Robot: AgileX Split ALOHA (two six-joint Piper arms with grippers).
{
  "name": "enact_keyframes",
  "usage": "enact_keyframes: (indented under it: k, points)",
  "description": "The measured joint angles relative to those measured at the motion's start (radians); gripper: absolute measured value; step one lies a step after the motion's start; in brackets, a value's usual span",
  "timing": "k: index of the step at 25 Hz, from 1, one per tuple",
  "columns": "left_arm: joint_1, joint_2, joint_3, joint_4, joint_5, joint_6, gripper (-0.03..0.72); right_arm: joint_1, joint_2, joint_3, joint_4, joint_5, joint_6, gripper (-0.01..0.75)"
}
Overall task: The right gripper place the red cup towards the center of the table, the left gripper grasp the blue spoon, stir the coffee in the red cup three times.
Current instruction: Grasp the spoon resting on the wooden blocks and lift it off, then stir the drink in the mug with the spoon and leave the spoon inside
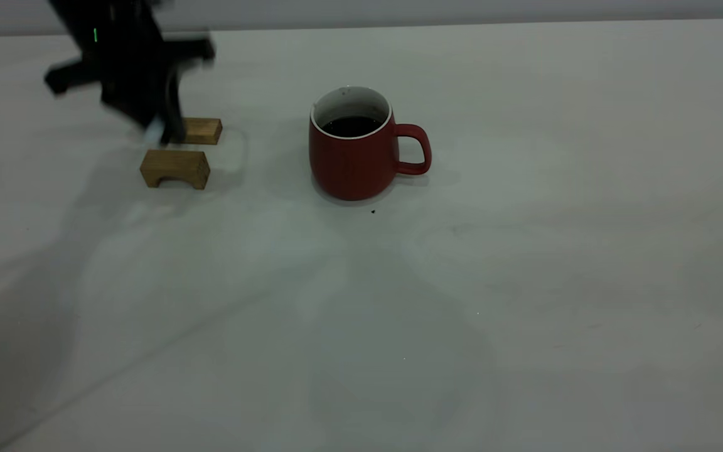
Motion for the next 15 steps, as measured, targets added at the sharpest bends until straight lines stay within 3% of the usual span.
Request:
enact_keyframes:
  k: [5, 9, 15]
  points:
    - [0.0, -0.099, 0.0, -0.362, 0.061, -0.048, 0.114, 0.0, 0.0, 0.0, 0.0, 0.0, 0.0, 0.57]
    - [-0.001, -0.106, 0.0, -0.661, 0.197, -0.203, 0.114, 0.0, 0.0, 0.0, 0.0, 0.0, 0.0, 0.57]
    - [-0.002, -0.1, 0.0, -0.761, 0.262, -0.507, 0.114, 0.0, 0.0, 0.0, 0.0, 0.0, 0.0, 0.57]
